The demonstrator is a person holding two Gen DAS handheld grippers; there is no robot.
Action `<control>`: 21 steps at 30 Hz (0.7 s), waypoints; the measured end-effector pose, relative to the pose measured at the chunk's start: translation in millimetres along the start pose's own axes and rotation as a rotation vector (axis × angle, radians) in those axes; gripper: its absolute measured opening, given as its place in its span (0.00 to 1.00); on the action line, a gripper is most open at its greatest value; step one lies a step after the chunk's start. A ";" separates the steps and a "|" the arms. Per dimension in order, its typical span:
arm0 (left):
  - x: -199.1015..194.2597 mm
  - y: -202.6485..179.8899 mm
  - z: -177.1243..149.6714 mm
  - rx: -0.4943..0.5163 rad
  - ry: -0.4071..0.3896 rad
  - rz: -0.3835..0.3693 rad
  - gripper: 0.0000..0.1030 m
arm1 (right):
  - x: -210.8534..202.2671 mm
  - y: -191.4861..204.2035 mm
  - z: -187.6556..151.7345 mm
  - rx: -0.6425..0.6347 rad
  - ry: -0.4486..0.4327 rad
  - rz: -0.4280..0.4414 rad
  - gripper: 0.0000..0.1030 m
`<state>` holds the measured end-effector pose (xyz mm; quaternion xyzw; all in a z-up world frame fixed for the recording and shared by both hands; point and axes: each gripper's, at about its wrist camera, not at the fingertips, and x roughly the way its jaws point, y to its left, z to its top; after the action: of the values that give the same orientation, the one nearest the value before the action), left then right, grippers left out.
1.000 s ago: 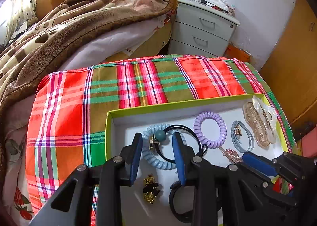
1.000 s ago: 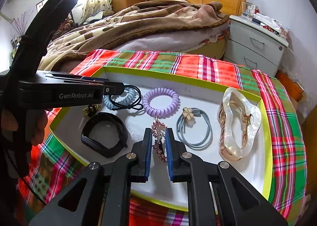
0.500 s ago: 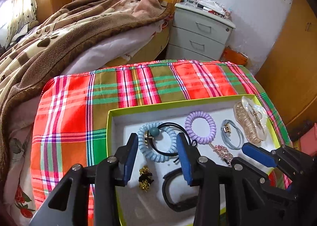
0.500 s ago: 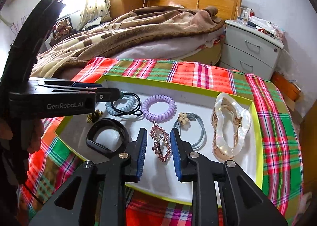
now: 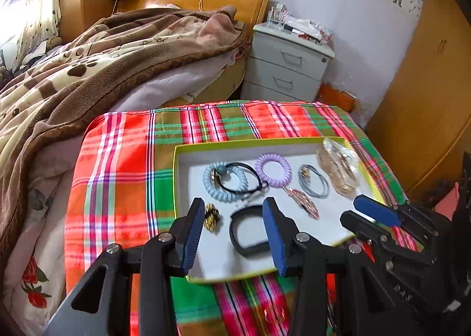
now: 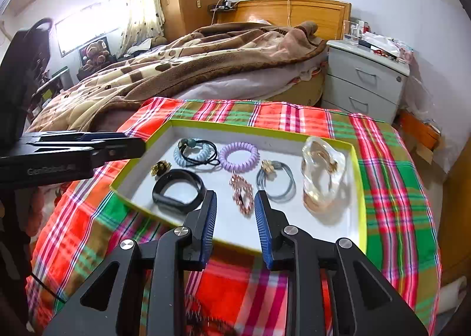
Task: Organize jewelry
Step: 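Grasp the dark beaded strand with the right tool and lift it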
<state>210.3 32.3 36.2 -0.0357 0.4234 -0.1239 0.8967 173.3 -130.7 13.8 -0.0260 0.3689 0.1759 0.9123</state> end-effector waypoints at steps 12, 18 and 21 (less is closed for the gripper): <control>-30.7 2.9 -45.8 -0.036 -0.003 -0.015 0.42 | -33.0 5.0 -44.8 0.041 0.033 0.019 0.30; -32.8 2.9 -70.4 -0.050 0.018 -0.022 0.42 | -32.1 17.0 -72.5 0.071 0.102 0.050 0.30; -33.7 3.5 -82.9 -0.056 0.031 -0.030 0.42 | -28.3 21.6 -81.7 0.094 0.134 0.055 0.30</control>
<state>126.7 47.5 8.0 -0.0651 0.4397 -0.1260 0.8869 92.9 -133.5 -24.5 0.0156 0.4375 0.1812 0.8807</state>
